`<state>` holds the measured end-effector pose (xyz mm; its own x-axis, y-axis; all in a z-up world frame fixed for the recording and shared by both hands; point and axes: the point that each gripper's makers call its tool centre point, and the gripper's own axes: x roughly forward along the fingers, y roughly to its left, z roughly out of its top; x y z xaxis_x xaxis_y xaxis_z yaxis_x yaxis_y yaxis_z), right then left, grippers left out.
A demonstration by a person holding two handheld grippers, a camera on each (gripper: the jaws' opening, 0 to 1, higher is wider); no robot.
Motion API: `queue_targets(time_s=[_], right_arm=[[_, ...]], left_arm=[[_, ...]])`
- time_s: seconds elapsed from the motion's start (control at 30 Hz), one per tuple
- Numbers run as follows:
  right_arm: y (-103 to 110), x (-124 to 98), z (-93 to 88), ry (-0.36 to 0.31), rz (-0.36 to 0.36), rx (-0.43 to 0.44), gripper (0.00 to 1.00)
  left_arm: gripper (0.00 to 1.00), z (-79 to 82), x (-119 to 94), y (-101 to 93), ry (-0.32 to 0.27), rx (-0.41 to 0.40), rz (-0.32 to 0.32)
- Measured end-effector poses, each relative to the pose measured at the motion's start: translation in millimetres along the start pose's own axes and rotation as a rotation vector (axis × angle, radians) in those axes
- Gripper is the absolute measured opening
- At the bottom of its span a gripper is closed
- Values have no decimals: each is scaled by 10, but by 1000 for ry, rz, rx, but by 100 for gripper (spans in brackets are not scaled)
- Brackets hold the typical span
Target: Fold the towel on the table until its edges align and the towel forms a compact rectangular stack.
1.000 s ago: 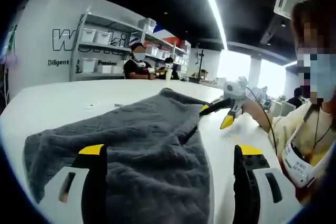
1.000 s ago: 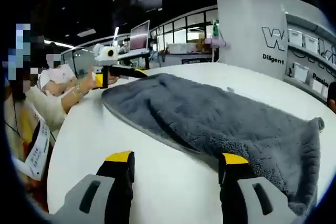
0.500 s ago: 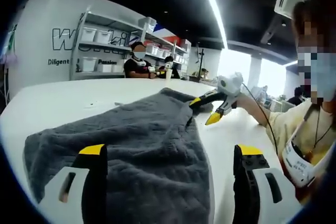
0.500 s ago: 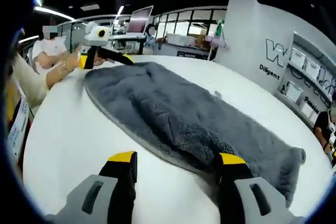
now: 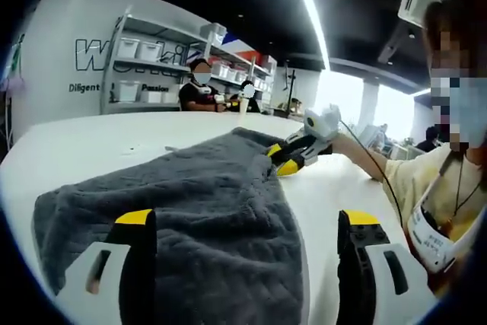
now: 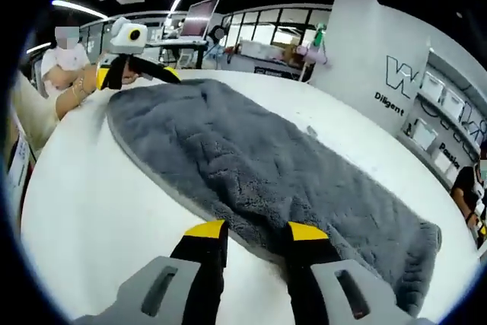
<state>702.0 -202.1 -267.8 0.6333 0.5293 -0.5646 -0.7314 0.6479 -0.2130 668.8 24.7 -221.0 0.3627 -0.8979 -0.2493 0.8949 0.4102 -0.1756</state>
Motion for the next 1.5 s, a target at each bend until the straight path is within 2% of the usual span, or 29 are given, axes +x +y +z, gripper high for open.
queue_targets(time_s=[0.03, 0.07, 0.13, 0.33, 0.53, 0.73, 0.97, 1.2, 1.5], right_arm=[[-14, -15, -15, 8, -8, -5, 11], [-23, -41, -30, 11, -10, -15, 7], [31, -58, -51, 12, 23, 17, 5], [120, -146, -52, 0, 66, 83, 3], [197, -267, 22, -39, 114, 144, 2], [396, -327, -44, -17, 174, 152, 2], [718, -438, -59, 6, 271, 133, 2], [1098, -544, -32, 16, 428, 175, 2], [1526, -608, -2, 18, 580, 153, 2]], left_arm=[[97, -3, 1, 2, 1, 0, 1], [97, -5, 1, 4, 2, 0, 2], [97, -12, 3, 6, 5, 1, 5], [97, -24, 8, 8, 10, 0, 6], [97, -21, 4, 11, 9, 2, 8], [97, -17, -2, 15, 8, 2, 9], [97, -28, 1, 21, 12, 0, 8], [97, -58, 8, 39, 24, 0, 13], [97, -62, 7, 25, 22, -1, 11]])
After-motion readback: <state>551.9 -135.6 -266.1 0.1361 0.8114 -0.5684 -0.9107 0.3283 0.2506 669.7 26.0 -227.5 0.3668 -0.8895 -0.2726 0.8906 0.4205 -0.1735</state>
